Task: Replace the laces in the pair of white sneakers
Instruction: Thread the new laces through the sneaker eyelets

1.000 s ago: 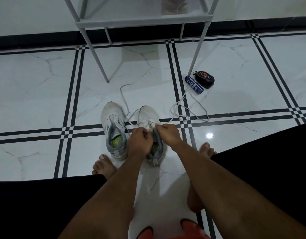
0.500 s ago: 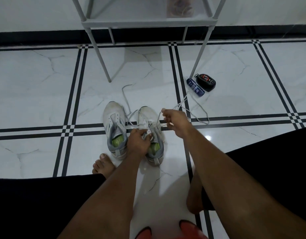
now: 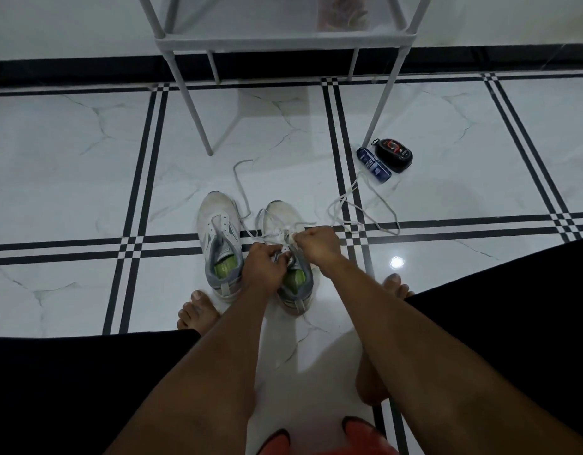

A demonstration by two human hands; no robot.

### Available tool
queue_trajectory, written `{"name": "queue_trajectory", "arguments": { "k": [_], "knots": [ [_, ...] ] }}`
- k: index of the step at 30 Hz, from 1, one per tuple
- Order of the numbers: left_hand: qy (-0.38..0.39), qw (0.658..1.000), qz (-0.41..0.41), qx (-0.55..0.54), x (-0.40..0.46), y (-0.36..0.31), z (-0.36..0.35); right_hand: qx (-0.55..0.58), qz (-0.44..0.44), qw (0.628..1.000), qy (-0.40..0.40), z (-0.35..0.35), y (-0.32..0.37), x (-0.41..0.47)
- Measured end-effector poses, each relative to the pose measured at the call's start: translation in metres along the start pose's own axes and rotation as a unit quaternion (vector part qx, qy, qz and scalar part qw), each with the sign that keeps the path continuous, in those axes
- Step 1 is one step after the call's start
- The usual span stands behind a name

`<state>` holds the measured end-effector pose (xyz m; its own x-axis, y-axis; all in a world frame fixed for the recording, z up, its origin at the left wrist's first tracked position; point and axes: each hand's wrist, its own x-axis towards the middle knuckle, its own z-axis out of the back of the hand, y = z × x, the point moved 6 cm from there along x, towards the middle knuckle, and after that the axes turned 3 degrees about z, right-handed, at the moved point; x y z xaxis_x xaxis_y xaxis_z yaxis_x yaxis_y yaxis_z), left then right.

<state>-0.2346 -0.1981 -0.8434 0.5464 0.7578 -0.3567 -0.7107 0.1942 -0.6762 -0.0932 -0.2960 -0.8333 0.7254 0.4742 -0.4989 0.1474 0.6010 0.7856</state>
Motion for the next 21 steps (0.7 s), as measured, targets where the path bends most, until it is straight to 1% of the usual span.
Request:
{"name": "queue_trajectory", "arguments": {
  "k": [3, 4, 5, 7, 10, 13, 15, 16, 17, 18, 19, 20, 21],
  "knots": [
    [0.005, 1.000, 0.002, 0.011, 0.001, 0.000, 0.000, 0.107, -0.057, 0.993, 0.007, 0.009, 0.018, 0.011],
    [0.004, 1.000, 0.004, 0.008, 0.001, 0.000, 0.001, 0.107, -0.069, 0.992, -0.003, 0.015, 0.019, 0.017],
    [0.004, 1.000, 0.005, 0.004, 0.000, 0.000, 0.000, 0.083, -0.071, 0.994, -0.016, 0.020, 0.017, 0.021],
    [0.004, 1.000, 0.002, -0.004, 0.000, 0.000, 0.000, -0.014, -0.064, 0.998, -0.019, 0.024, 0.007, 0.015],
    [0.008, 1.000, -0.004, -0.003, 0.001, 0.001, -0.002, -0.100, 0.011, 0.995, -0.012, 0.007, -0.009, -0.002],
    [0.011, 1.000, 0.000, 0.000, 0.003, 0.003, -0.003, -0.143, 0.080, 0.986, -0.012, -0.003, -0.009, -0.003],
    [0.012, 1.000, 0.004, -0.003, 0.002, 0.004, -0.003, -0.130, 0.059, 0.990, 0.000, 0.000, 0.000, 0.004],
    [0.013, 1.000, 0.003, -0.004, 0.002, 0.005, -0.002, -0.086, 0.034, 0.996, 0.020, 0.003, 0.005, 0.007],
    [0.014, 1.000, 0.003, -0.007, 0.002, 0.005, -0.003, -0.010, 0.008, 0.999, 0.048, 0.007, 0.013, 0.008],
    [0.016, 1.000, 0.005, -0.010, 0.002, 0.006, -0.003, 0.086, -0.022, 0.992, 0.086, 0.013, 0.023, 0.007],
    [0.017, 1.000, 0.008, -0.010, 0.002, 0.006, -0.003, 0.194, -0.044, 0.971, 0.131, 0.018, 0.034, 0.005],
    [0.018, 1.000, 0.010, -0.008, 0.003, 0.005, -0.004, 0.307, -0.052, 0.936, 0.162, 0.027, 0.048, 0.004],
    [0.019, 1.000, 0.011, -0.004, 0.003, 0.005, -0.004, 0.398, -0.052, 0.900, 0.168, 0.037, 0.060, 0.004]
  ]
}}
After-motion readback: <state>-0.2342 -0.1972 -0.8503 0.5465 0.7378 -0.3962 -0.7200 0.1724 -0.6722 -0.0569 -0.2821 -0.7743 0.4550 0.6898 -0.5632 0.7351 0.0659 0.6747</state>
